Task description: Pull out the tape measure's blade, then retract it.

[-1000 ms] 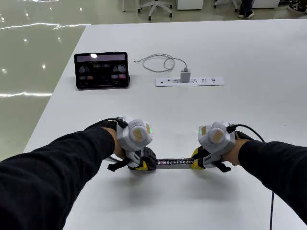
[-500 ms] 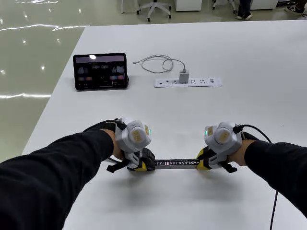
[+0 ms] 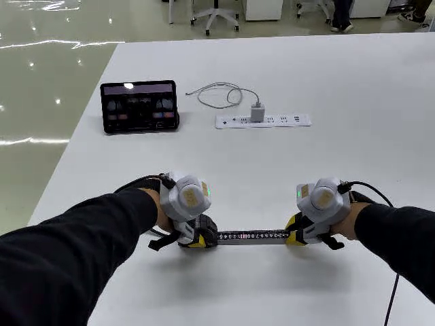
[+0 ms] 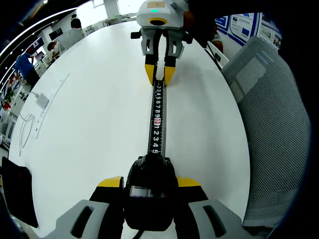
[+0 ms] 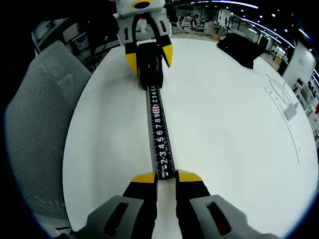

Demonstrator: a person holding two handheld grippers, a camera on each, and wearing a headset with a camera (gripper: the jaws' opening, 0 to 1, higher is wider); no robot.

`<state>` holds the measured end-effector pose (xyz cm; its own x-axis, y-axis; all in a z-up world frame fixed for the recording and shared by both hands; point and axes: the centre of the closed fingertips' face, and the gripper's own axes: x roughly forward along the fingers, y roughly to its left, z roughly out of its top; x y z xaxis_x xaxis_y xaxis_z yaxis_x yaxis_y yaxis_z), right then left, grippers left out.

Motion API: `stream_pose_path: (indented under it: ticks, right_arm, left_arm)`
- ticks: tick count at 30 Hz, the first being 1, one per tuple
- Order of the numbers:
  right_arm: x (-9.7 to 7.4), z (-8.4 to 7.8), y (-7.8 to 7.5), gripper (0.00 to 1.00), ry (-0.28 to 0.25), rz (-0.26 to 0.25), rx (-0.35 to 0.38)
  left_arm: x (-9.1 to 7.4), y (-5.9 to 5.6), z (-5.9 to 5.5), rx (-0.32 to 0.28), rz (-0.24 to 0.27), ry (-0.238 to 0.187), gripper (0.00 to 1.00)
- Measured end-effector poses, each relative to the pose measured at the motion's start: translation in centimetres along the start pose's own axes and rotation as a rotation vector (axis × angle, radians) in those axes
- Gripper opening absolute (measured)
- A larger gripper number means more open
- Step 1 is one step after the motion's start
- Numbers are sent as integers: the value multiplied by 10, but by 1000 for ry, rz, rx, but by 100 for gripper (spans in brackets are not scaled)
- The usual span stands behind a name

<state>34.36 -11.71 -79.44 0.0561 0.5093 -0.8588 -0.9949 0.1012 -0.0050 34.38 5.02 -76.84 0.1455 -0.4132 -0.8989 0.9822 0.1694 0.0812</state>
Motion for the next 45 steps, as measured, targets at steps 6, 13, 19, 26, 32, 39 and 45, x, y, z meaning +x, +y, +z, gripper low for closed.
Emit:
stream_pose_path:
  ticks: [6, 13, 19, 26, 32, 39, 45]
  right_arm:
    - [-5, -9, -3, 8, -1, -12, 16]
    - [-11, -19, -5, 8, 8, -20, 28]
    - [-18, -29, -7, 8, 11, -24, 37]
    - [-24, -39, -10, 8, 19, -28, 50]
    - [-32, -50, -13, 8, 47, -33, 49]
    - [-40, -64, -15, 8, 59, -39, 58]
    - [-41, -66, -13, 8, 58, -40, 61]
  left_arm:
    - [0, 0, 0, -2, 2, -1, 34]
    - [0, 0, 0, -3, 4, -1, 34]
    - [0, 0, 0, -5, 3, 0, 34]
    - [0, 1, 0, -8, 7, -1, 34]
    - [0, 1, 0, -19, 7, -6, 34]
    - [0, 0, 0, -19, 7, -2, 34]
    - [1, 0, 0, -19, 7, -2, 34]
